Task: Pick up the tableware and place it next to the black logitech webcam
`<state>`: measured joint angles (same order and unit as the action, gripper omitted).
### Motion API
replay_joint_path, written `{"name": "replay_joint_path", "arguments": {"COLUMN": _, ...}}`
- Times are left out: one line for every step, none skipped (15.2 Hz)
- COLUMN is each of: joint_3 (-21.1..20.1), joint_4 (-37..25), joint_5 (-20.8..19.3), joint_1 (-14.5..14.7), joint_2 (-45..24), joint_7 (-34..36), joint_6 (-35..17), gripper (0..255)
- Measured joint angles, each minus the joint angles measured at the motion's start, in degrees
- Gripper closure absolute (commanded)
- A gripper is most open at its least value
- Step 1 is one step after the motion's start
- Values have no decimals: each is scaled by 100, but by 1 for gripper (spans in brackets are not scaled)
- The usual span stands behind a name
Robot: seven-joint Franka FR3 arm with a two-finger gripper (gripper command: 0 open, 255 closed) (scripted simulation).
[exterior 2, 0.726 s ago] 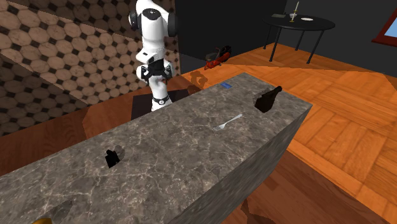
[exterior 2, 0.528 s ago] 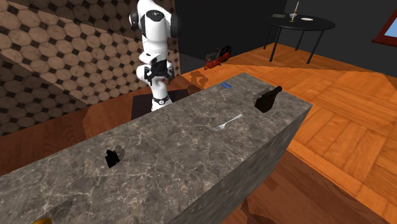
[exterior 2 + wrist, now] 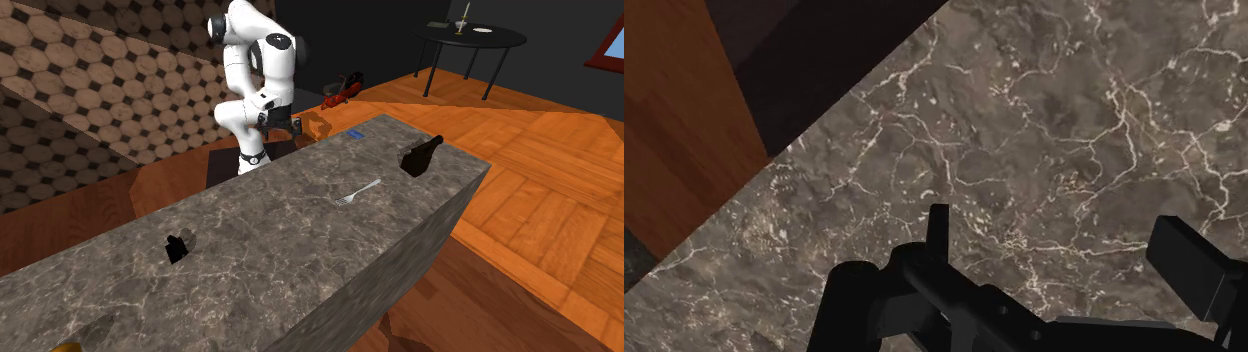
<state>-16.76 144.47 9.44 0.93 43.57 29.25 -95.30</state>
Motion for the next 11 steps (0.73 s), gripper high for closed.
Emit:
{"name": "replay_joint_path", "arguments": {"joint_3": -165, "joint_4": 30, "joint_5": 129, "joint_1": -1, "joint_2": -33, "joint_7": 293, "joint_6": -112, "gripper": 0}}
{"name": "replay_joint_path", "arguments": {"joint_3": -339, "joint_4": 76, "joint_5": 259, "joint_1": 0, "joint_2": -67, "joint_7": 588, "joint_6": -244, "gripper": 0}}
{"name": "replay_joint_path", "arguments": {"joint_3": -503, "joint_4": 90, "joint_5": 358, "joint_1": -34, "joint_2": -179, "joint_7": 861, "joint_6": -421, "gripper": 0}}
{"name": "replay_joint_path", "arguments": {"joint_3": -690, "joint_4": 42, "joint_5": 455, "joint_1": -70, "joint_2": -333, "joint_7": 1153, "joint_6": -586, "gripper": 0}}
{"name": "replay_joint_path", "arguments": {"joint_3": -842, "joint_4": -44, "joint_5": 516, "joint_1": -126, "joint_2": -480, "joint_7": 1426, "joint_6": -706, "gripper": 0}}
{"name": "replay_joint_path", "arguments": {"joint_3": -1013, "joint_4": -27, "joint_5": 605, "joint_1": -148, "joint_2": -564, "joint_7": 1708, "joint_6": -865, "gripper": 0}}
{"name": "replay_joint_path", "arguments": {"joint_3": -1180, "joint_4": -62, "joint_5": 671, "joint_1": -192, "joint_2": -680, "joint_7": 1992, "joint_6": -1004, "gripper": 0}}
{"name": "replay_joint_path", "arguments": {"joint_3": -1380, "joint_4": -105, "joint_5": 727, "joint_1": -250, "joint_2": -854, "joint_7": 2292, "joint_6": -1193, "gripper": 0}}
{"name": "replay_joint_path", "arguments": {"joint_3": -1547, "joint_4": -196, "joint_5": 743, "joint_1": -334, "joint_2": -1032, "joint_7": 2575, "joint_6": -1342, "gripper": 0}}
{"name": "replay_joint_path", "arguments": {"joint_3": -1721, "joint_4": -239, "joint_5": 775, "joint_1": -394, "joint_2": -1171, "joint_7": 2865, "joint_6": -1498, "gripper": 0}}
{"name": "replay_joint_path", "arguments": {"joint_3": -1918, "joint_4": -360, "joint_5": 752, "joint_1": -502, "joint_2": -1400, "joint_7": 3171, "joint_6": -1666, "gripper": 0}}
